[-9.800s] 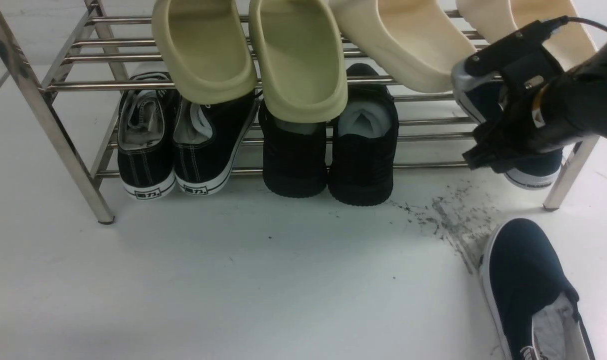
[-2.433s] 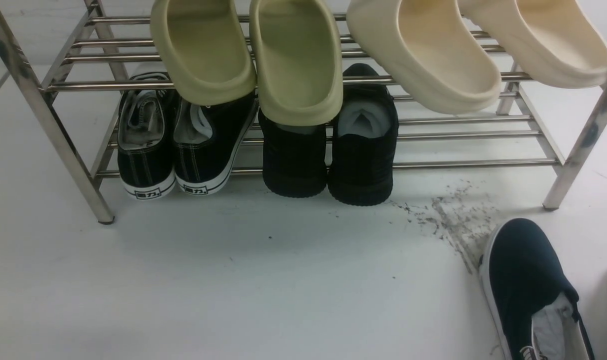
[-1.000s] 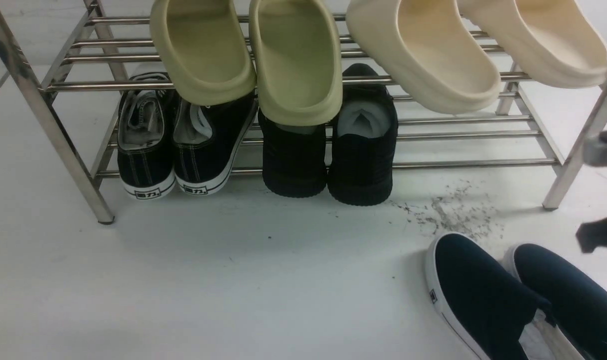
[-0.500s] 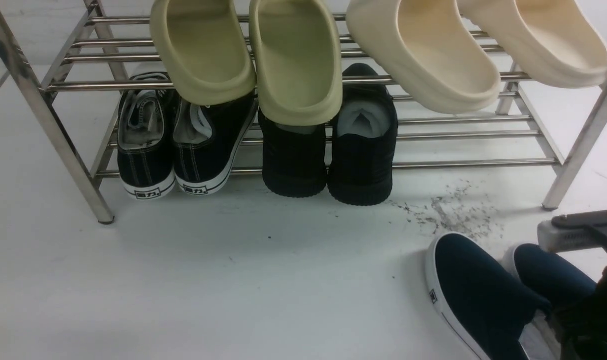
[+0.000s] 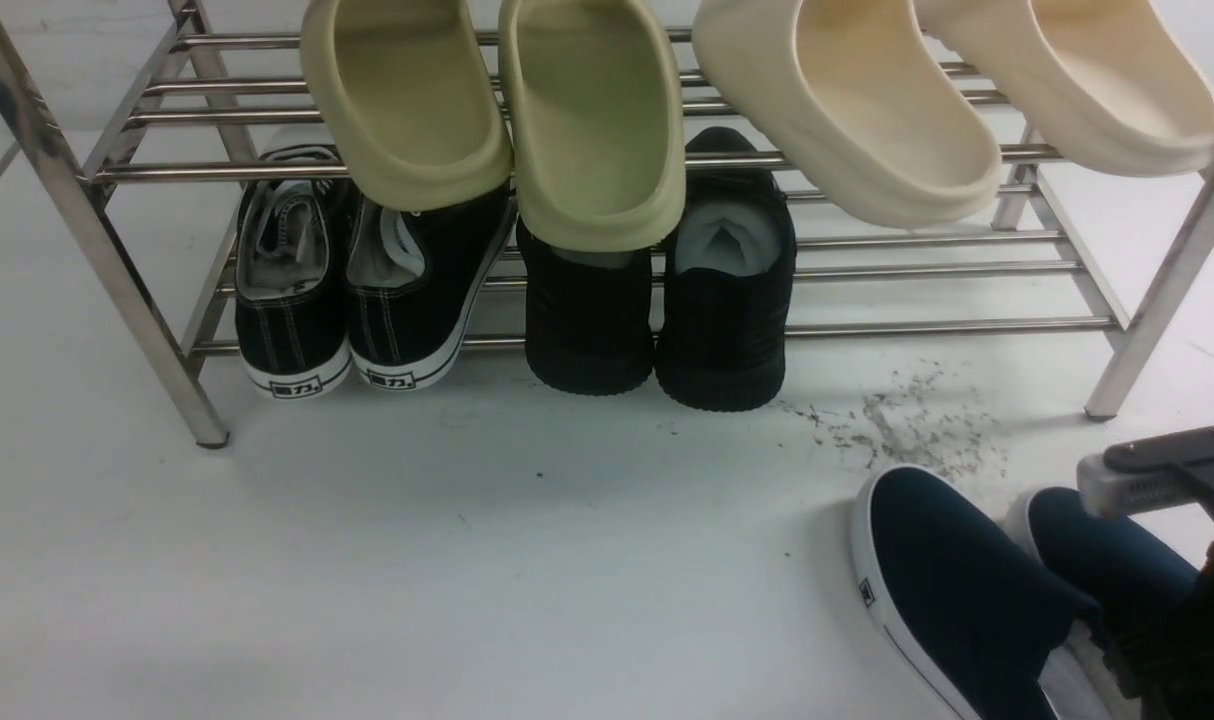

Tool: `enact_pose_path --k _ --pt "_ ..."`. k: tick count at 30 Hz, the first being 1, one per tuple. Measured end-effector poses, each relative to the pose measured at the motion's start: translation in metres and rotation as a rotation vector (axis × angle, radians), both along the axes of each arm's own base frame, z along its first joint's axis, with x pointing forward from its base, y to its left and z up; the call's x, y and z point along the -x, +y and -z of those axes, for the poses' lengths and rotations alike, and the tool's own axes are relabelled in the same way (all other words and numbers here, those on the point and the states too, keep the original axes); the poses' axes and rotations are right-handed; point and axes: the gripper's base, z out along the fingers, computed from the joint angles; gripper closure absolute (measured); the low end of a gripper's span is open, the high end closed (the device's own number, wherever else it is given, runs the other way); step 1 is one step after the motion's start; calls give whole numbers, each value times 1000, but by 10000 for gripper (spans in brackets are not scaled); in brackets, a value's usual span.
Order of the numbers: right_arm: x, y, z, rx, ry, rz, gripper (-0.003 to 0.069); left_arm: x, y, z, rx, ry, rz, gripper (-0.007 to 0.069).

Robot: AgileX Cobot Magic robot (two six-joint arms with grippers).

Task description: Take the shoes off the shelf with your hand on the white table.

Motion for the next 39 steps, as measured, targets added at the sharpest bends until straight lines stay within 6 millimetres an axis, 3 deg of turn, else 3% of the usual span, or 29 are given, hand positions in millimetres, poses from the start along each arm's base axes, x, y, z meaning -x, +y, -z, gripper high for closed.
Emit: enact_pose_path --k 8,12,14,15,18,20,24,25,28,33,39 --pt "-11 5 27 -4 29 7 73 0 0 0 0 0 0 384" --pt "-15 7 36 -7 53 14 118 0 0 0 0 0 0 384" --pt "-17 9 39 -15 66 25 206 0 0 0 0 0 0 384" --pt "-17 9 39 -18 67 29 217 0 0 0 0 0 0 384" --pt "-20 14 35 -48 87 48 496 0 0 0 0 0 0 384" --pt "-23 18 30 -68 86 35 588 0 0 0 0 0 0 384" --pt "-36 47 10 -172 2 12 585 0 0 0 0 0 0 384" --pt "-41 71 -5 -243 -61 -10 585 0 0 0 0 0 0 384" --pt "-36 106 -18 -303 -91 -19 585 0 0 0 0 0 0 384" --pt "-28 144 -1 -298 -65 31 585 0 0 0 0 0 0 384" --pt "-27 159 26 -241 -29 40 585 0 0 0 0 0 0 384"
